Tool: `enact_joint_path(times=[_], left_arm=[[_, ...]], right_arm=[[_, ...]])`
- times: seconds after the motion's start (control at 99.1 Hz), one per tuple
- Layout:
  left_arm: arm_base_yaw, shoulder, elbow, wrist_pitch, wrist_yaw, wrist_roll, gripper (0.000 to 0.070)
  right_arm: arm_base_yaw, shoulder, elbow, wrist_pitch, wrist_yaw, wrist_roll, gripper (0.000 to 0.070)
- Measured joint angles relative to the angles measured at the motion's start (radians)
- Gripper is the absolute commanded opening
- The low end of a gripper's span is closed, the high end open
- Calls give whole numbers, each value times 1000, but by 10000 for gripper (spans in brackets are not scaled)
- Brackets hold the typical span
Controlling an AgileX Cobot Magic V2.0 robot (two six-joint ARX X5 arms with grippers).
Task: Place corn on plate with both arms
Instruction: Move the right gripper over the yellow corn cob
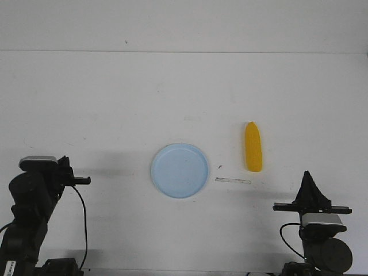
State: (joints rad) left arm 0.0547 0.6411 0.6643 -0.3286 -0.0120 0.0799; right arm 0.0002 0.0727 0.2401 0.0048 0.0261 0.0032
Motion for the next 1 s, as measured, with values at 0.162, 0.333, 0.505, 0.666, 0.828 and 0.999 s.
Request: enact_joint_path(times=[0.162, 0.333, 0.505, 0.666, 0.828, 0.999], left_arm=[[0, -85, -50, 6, 0, 8, 0], [0, -100, -50, 35, 0, 8, 0], [0, -93, -50, 32, 0, 8, 0], [0, -95, -50, 32, 0, 8, 0], [0, -95, -50, 32, 0, 8, 0], [0, -95, -50, 29, 0, 8, 0]], right_arm=[[0, 220, 246, -44, -34, 0, 0], [0, 569, 617, -238, -59, 0, 8], [1, 901, 926, -404, -187, 0, 466], [41, 1117, 1019, -458, -211, 0, 506], [77, 1272, 1019, -480, -210, 0, 700], [98, 1422, 1019, -497, -209, 0, 700]])
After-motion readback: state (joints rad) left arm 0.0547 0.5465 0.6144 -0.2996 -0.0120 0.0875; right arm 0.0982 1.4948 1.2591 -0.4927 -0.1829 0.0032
